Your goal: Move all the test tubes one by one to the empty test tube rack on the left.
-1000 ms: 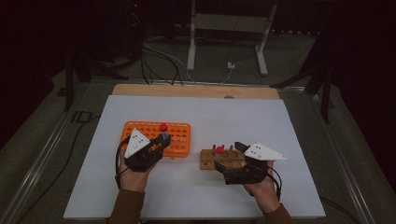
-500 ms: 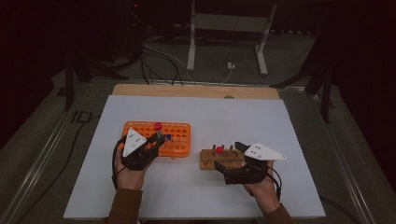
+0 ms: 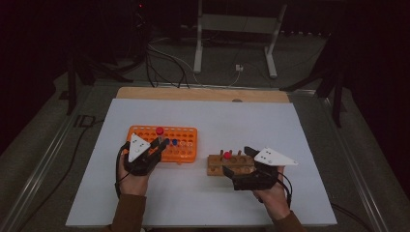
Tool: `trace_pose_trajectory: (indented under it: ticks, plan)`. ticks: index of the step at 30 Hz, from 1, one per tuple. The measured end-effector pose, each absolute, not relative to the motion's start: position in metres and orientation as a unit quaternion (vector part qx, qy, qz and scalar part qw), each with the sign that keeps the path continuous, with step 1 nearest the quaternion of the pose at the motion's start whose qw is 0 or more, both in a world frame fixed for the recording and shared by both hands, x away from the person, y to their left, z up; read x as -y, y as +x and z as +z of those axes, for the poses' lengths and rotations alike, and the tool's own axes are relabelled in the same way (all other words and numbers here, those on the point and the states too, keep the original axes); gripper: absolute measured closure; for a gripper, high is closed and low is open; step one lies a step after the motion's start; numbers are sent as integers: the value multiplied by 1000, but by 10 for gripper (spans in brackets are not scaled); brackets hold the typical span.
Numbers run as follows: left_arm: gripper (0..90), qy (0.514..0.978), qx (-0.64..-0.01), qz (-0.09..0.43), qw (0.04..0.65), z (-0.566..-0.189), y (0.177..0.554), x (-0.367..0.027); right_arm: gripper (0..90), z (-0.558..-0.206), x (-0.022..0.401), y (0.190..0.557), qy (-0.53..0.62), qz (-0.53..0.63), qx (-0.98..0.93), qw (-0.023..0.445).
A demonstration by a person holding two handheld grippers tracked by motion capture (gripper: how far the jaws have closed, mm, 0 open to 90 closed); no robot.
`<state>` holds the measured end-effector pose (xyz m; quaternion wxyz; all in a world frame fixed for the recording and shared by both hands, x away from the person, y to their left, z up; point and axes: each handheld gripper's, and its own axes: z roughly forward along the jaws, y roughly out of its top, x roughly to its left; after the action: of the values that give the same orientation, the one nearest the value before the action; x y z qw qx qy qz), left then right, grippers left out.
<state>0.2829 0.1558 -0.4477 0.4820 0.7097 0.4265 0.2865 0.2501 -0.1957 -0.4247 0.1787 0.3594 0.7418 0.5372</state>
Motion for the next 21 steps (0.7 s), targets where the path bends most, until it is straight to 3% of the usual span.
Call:
trace_pose_trajectory:
  ticks: [11,21]
  plan:
    - [751,705,-444,296,467,-461,292,-159,0,-425,194,250,358,537,-743,179]
    - [751,700,-465,275,467,-476,300,-164,0,-425,194,250,357,538,-743,178]
